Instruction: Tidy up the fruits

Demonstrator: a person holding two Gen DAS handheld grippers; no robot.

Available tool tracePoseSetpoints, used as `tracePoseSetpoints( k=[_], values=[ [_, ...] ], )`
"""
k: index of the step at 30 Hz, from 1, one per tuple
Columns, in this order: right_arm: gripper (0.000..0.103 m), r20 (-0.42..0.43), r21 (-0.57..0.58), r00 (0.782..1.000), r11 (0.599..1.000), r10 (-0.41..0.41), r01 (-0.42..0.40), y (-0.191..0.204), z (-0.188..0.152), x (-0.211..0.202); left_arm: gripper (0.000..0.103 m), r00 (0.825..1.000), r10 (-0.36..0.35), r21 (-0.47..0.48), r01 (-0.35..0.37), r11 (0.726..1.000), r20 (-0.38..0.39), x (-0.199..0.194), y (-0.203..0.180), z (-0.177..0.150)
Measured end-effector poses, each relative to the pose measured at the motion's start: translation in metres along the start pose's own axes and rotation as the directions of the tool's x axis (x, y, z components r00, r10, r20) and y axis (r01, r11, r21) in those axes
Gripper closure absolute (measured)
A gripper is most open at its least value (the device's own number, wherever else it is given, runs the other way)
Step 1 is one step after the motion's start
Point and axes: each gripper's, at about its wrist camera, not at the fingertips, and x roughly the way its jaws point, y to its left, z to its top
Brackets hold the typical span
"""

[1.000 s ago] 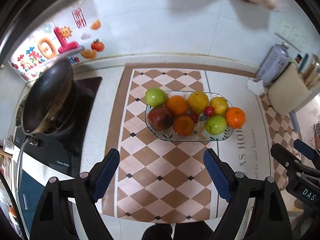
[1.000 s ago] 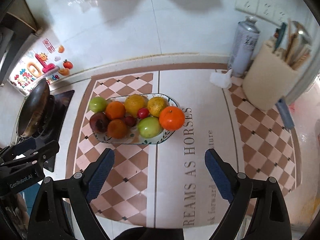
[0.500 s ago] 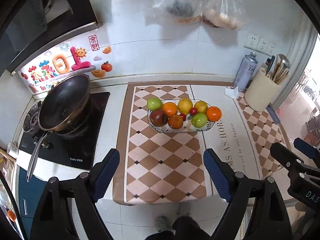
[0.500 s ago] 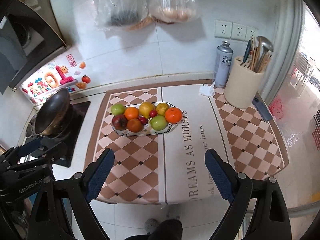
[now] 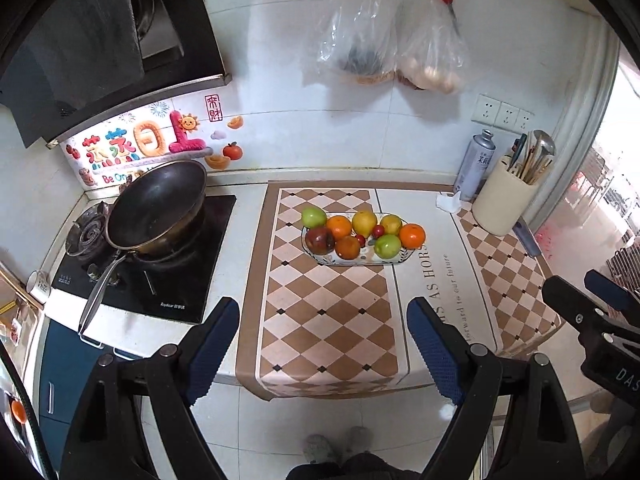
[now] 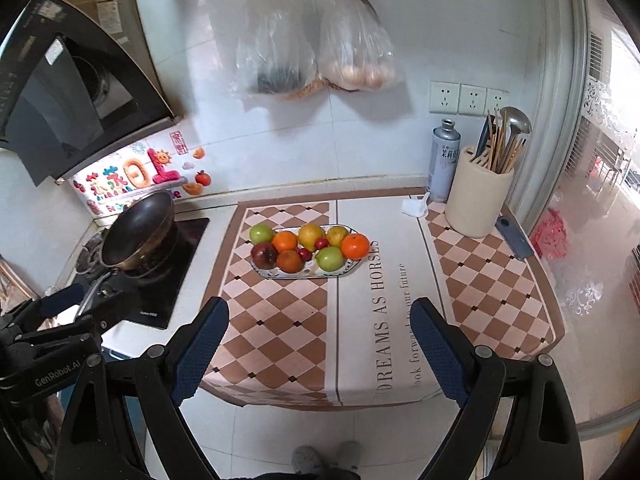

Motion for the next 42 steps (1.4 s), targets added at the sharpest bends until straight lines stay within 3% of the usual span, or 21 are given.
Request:
tracePoseSetpoints(
  k=[10, 17, 19, 24, 32, 34, 35, 42],
  values=[
    [0.009, 0.035, -0.015, 0.999, 0.999, 0.032, -0.031, -0.001, -0.01, -0.036, 0.017, 0.998, 0.026, 0.001, -0.026, 1.0, 0.051, -0.038, -0.011, -0.011],
    [0.008, 0.042, -0.026, 0.998, 0.998, 0.056, -0.055, -0.001, -0.007, -0.035, 0.017, 0.997, 0.041, -0.008, -0.041, 0.999, 0.072, -0.04, -0.016, -0.013],
    [0.004, 0.043, -0.029, 0.997, 0.998, 0.059, -0.058, 0.0, -0.005, -0.03, 0.017, 0.997, 0.046, -0.015, -0.045, 0.999, 0.068, -0.035, -0.016, -0.011],
    [0.002, 0.061, -0.032, 0.998, 0.999, 0.029, -0.027, -0.002, 0.007, -0.009, 0.017, 0.994, 0.08, -0.027, -0.079, 0.997, 0.072, -0.014, -0.015, -0.002],
    [0.002, 0.024, -0.016, 1.0, 1.0, -0.008, 0.008, -0.01, 0.032, 0.048, 0.017, 0.993, 0.114, -0.025, -0.113, 0.993, 0.039, 0.03, -0.011, 0.018],
    [0.002, 0.011, -0.022, 1.0, 1.0, -0.014, 0.014, -0.01, 0.036, 0.063, 0.01, 0.993, 0.119, -0.019, -0.119, 0.993, 0.027, 0.043, -0.011, 0.023],
    [0.002, 0.0, -0.027, 1.0, 0.999, -0.02, 0.02, -0.01, 0.038, 0.074, 0.0, 0.993, 0.117, -0.018, -0.117, 0.993, 0.016, 0.049, -0.011, 0.026],
    [0.002, -0.048, -0.028, 0.998, 0.999, -0.041, 0.04, -0.013, 0.047, 0.119, 0.0, 0.992, 0.127, -0.018, -0.127, 0.992, -0.004, 0.08, -0.007, 0.042]
  ],
)
